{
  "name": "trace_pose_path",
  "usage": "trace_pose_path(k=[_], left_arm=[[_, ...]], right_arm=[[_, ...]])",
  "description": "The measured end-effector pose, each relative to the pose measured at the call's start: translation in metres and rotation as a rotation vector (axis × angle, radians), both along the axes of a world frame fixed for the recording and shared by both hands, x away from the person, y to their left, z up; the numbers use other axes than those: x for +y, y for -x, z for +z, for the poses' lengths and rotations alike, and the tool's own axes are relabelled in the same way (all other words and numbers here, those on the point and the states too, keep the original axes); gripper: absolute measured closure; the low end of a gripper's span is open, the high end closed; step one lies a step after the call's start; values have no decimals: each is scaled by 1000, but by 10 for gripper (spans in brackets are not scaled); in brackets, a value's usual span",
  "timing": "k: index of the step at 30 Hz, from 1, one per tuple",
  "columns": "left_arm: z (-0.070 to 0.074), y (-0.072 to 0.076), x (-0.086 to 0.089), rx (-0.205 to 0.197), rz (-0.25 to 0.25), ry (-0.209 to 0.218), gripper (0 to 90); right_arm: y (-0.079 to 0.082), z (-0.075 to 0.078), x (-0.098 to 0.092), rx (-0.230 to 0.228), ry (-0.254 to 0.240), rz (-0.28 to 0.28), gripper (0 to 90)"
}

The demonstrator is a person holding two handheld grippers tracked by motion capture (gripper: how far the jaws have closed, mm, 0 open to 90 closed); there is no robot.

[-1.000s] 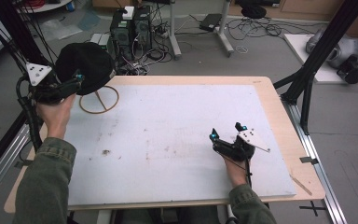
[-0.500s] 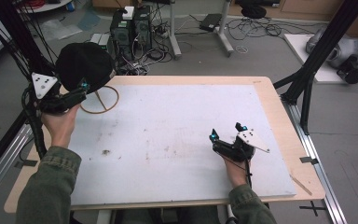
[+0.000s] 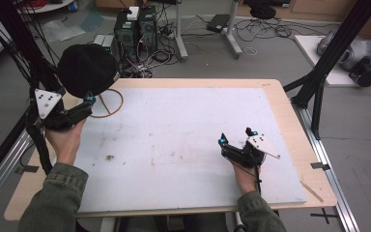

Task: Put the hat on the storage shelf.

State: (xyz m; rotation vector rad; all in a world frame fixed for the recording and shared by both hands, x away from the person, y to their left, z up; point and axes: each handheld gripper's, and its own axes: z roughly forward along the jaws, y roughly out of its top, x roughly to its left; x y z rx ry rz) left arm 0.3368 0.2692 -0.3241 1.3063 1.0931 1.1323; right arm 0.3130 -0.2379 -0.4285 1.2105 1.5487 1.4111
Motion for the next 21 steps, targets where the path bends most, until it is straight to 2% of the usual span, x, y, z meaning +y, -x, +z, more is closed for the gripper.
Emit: trace_pose_path(k=[3, 6, 14, 17, 21], left_arm=[[-5, 5, -5, -10, -9, 5, 183], [-12, 9, -8, 0, -14, 4, 183], [-21, 13, -2, 22, 8, 21, 181], [-22, 15, 0, 14, 15, 25, 179], [-29, 20, 3, 23, 23, 30, 179]], right_arm=[[0, 0, 0, -1, 5, 5, 37], [0, 0, 0, -1, -1, 4, 37], [0, 0, -4, 4, -11, 1, 37], [0, 0, -4, 1, -7, 1, 37], [0, 0, -4, -4, -5, -2, 37]])
